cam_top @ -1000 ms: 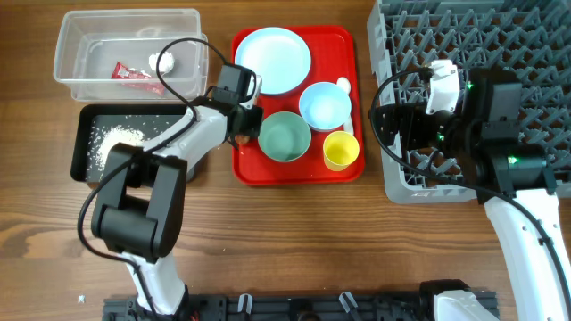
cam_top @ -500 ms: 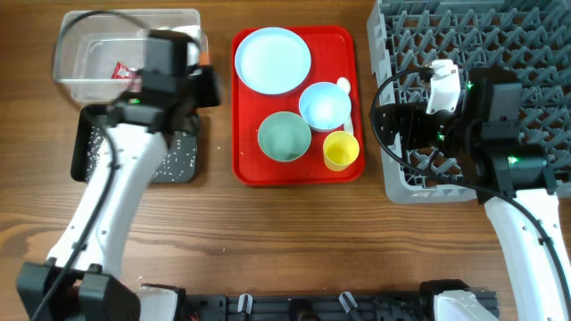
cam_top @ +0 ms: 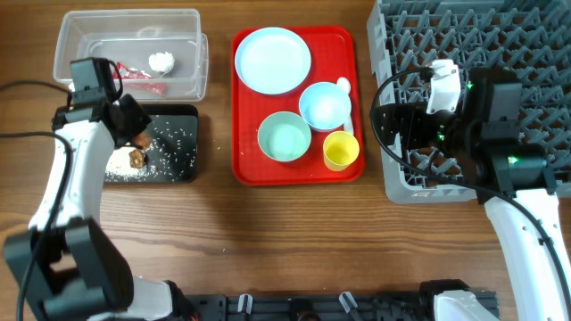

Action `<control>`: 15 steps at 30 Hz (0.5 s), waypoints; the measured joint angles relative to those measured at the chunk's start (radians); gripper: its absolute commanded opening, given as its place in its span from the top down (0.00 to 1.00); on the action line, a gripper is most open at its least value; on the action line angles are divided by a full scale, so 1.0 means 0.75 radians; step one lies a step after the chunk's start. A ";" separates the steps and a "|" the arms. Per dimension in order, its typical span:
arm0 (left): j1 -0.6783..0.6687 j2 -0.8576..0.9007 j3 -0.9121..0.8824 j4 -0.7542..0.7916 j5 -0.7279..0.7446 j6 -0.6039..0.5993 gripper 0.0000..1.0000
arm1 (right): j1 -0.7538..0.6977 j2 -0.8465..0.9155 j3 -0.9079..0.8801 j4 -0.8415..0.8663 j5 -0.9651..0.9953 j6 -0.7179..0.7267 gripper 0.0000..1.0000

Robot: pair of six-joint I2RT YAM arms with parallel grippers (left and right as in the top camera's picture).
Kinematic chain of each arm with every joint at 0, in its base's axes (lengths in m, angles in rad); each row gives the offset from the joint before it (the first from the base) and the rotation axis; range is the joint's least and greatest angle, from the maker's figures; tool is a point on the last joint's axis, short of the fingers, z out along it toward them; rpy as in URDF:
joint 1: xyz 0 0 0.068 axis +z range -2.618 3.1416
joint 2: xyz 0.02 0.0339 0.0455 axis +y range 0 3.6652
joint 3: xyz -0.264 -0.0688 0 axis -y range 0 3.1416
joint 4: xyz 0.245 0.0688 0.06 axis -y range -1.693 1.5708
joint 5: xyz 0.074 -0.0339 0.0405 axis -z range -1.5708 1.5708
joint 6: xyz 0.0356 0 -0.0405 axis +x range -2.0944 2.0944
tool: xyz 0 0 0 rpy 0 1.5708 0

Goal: Sort waste into correct bins and load items into the dishwasher rack
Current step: 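Carry the carrot to the black tray and release it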

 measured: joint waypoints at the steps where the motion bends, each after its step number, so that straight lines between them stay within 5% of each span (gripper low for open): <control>1: 0.009 0.038 -0.022 0.038 -0.001 -0.014 0.92 | 0.000 0.000 0.000 0.000 0.000 -0.001 0.00; 6: 0.011 0.185 -0.066 0.114 0.001 -0.055 0.82 | 0.000 0.000 0.000 -0.001 0.000 -0.001 0.00; 9: 0.011 0.237 -0.075 0.122 0.001 -0.065 0.66 | 0.000 0.000 0.000 -0.001 0.000 -0.001 0.00; 11: 0.012 0.240 -0.080 0.120 0.000 -0.073 0.43 | 0.000 0.000 0.000 -0.001 0.000 0.000 0.00; 15: 0.011 0.234 -0.080 0.125 0.001 -0.084 0.32 | 0.000 0.000 0.000 0.000 0.001 0.000 0.01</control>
